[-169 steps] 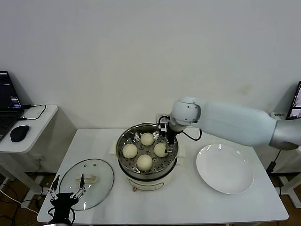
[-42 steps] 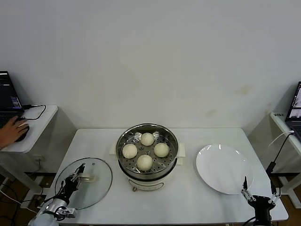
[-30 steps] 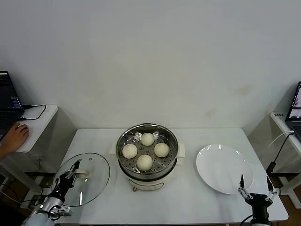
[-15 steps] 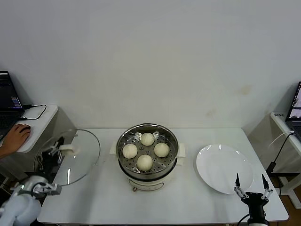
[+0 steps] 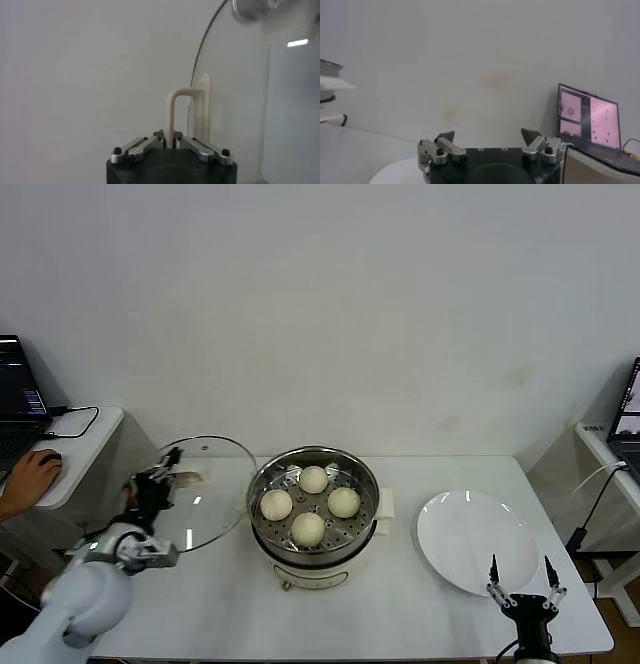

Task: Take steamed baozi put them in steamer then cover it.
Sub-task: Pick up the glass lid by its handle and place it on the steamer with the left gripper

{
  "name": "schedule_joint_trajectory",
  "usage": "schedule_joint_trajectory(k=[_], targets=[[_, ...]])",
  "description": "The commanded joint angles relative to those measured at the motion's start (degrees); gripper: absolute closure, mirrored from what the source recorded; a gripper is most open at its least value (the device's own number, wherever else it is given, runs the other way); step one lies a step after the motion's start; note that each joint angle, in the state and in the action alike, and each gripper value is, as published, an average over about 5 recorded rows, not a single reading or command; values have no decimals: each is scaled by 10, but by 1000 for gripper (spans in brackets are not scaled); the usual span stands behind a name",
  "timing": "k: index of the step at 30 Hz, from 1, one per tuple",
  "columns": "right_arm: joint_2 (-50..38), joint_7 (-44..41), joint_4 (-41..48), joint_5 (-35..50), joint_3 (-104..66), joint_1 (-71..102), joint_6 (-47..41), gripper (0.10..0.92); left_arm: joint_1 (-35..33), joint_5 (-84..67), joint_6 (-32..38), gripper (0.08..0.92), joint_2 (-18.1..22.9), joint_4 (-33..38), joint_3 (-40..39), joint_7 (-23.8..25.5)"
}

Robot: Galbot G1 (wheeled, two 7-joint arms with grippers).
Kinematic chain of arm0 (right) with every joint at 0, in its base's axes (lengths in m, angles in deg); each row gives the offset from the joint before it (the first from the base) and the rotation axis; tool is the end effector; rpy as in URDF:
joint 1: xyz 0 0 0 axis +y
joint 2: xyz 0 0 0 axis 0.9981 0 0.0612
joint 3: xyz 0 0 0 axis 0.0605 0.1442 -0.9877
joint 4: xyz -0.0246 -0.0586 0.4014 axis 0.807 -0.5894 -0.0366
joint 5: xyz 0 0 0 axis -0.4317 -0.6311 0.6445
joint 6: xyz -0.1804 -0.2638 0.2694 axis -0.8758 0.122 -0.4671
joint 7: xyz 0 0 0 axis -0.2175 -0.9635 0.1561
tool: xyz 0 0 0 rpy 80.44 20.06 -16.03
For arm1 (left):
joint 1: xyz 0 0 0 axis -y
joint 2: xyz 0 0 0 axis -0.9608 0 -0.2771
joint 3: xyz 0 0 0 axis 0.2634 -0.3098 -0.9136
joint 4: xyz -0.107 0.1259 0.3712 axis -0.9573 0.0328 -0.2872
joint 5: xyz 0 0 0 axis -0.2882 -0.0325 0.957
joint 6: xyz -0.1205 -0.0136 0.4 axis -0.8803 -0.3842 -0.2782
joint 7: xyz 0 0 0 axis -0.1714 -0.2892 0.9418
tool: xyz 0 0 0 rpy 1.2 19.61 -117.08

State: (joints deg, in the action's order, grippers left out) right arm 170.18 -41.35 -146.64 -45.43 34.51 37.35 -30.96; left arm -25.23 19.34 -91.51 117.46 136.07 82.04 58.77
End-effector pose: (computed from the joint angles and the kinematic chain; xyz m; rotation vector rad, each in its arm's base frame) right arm 0.1545 -0.1384 -0.4536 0.3430 3.0266 -0.4549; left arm 0.3389 0.1278 -0.2428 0.1315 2.2917 2.0907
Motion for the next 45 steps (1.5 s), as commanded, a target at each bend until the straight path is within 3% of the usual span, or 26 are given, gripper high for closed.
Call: schedule_joint_trajectory(k=[1, 9, 16, 45], targets=[[18, 7, 17, -31, 18, -8, -3, 203, 213, 57, -105, 845, 88, -14, -239, 65], [19, 13, 31, -45, 24, -10, 0, 203, 238, 128, -124, 845, 166, -43, -292, 91], [20, 14, 38, -49, 25, -12, 2, 203, 243, 185, -122, 845, 209, -61, -321, 104], [19, 12, 55, -58, 37, -16, 8, 203, 221, 240, -102, 845, 224, -108, -316, 103]])
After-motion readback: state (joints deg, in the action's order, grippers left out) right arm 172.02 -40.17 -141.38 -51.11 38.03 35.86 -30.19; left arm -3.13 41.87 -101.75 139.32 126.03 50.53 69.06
